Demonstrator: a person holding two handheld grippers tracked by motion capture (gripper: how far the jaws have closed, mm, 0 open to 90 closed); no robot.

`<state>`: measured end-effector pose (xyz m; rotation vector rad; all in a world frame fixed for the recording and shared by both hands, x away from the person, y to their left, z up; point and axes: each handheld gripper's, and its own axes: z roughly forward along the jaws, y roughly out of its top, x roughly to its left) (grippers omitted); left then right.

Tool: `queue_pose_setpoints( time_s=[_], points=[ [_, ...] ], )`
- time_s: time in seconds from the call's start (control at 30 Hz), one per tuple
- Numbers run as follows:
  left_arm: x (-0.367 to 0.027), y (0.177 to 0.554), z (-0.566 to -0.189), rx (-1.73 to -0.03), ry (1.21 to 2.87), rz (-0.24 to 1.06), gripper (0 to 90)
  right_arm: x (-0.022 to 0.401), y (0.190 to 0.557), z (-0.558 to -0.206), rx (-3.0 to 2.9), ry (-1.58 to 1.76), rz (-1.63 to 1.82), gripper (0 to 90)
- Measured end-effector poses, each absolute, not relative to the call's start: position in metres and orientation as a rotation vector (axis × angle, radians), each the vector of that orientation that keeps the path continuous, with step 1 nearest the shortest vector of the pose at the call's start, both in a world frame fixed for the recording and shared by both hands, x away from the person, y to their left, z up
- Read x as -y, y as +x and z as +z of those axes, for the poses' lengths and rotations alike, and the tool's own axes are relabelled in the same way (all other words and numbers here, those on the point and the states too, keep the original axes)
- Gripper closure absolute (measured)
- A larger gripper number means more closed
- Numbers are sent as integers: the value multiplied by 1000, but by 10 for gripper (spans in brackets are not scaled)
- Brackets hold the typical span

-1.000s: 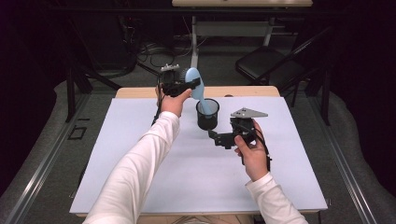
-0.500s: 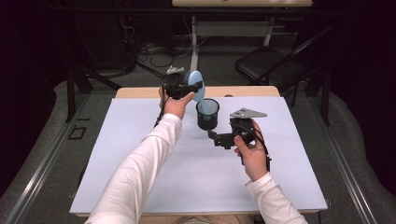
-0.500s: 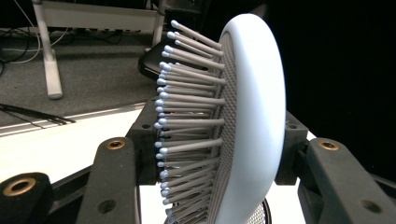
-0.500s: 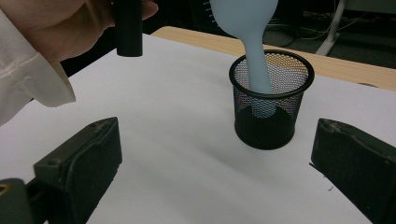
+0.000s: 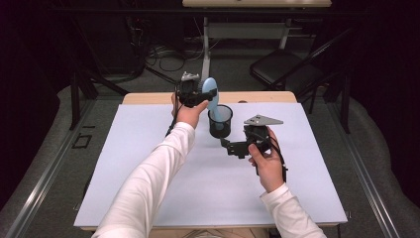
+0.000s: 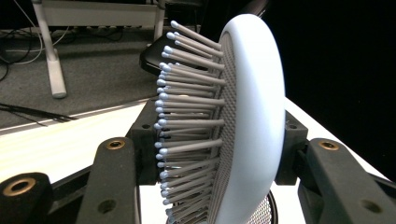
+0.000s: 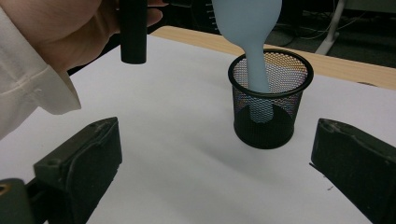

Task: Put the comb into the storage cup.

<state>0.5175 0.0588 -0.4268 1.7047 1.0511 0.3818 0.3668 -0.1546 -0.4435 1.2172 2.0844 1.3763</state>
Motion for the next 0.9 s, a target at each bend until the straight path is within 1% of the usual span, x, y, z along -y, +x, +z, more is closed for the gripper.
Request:
queue_pose_setpoints(
  time_s=[0.5,0.7,0.9],
  points=[
    [-51,517,-433,-1045,1747,382,489,155,367,-443,-2086,1215,1376,15],
    [-47,516,-435,-1023,1751,397,487,155,367,-444,-2081,1220,1378,16],
    [-44,515,-436,-991,1760,383,477,155,367,-444,-2082,1221,1381,17]
  ],
)
